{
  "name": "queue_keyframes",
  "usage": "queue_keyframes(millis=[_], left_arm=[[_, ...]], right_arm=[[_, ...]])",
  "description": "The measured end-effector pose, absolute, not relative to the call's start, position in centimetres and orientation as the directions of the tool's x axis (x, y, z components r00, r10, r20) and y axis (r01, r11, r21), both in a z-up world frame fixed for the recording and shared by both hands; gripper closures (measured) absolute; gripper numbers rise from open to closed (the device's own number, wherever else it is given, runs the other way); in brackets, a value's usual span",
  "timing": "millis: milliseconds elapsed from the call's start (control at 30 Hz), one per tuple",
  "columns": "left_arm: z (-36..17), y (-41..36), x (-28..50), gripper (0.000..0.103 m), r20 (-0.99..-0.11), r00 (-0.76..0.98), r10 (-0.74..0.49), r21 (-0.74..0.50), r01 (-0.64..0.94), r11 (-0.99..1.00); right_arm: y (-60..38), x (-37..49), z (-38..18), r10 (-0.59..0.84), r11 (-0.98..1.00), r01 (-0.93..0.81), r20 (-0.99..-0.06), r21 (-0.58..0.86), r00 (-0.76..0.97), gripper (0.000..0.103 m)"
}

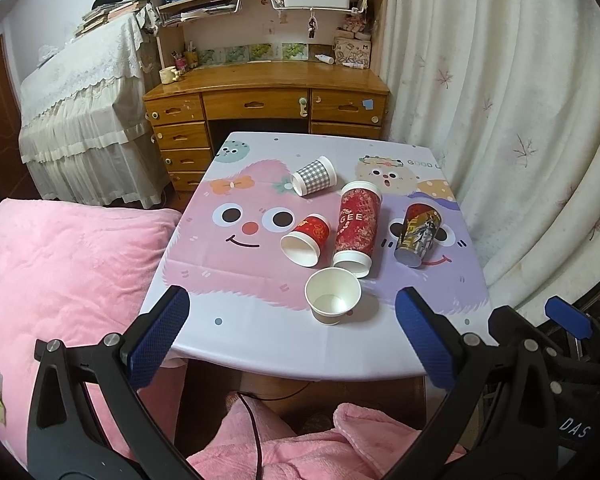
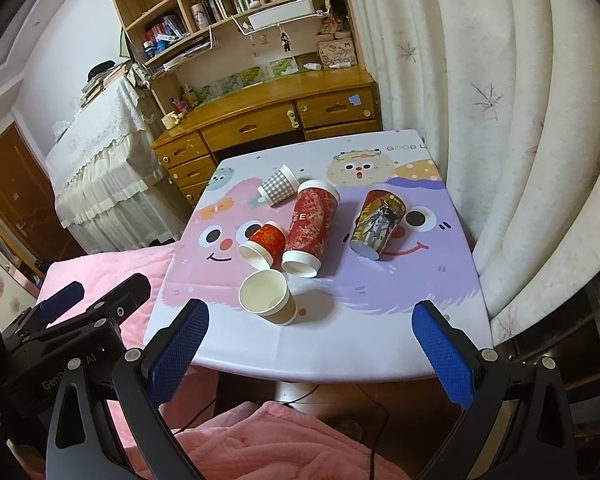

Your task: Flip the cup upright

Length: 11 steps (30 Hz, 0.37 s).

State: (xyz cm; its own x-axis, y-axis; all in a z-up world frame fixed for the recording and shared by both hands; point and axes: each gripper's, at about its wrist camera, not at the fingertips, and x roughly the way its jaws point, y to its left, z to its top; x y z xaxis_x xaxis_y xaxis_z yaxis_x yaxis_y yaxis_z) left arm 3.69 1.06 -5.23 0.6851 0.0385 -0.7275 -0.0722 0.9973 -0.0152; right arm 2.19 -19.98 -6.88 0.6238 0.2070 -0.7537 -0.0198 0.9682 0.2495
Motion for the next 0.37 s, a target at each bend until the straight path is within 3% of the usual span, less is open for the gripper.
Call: queue_keyframes(millis=[367], left_arm=[[-4.8,0.2,4.2,0.001,-0.731,0.681,0.035,0.012,-0.038,0.999]], right_arm=[[-21.0,3.0,-7.1,0.213,0.959,0.016,-0.76,0.282,0.614,0.0]])
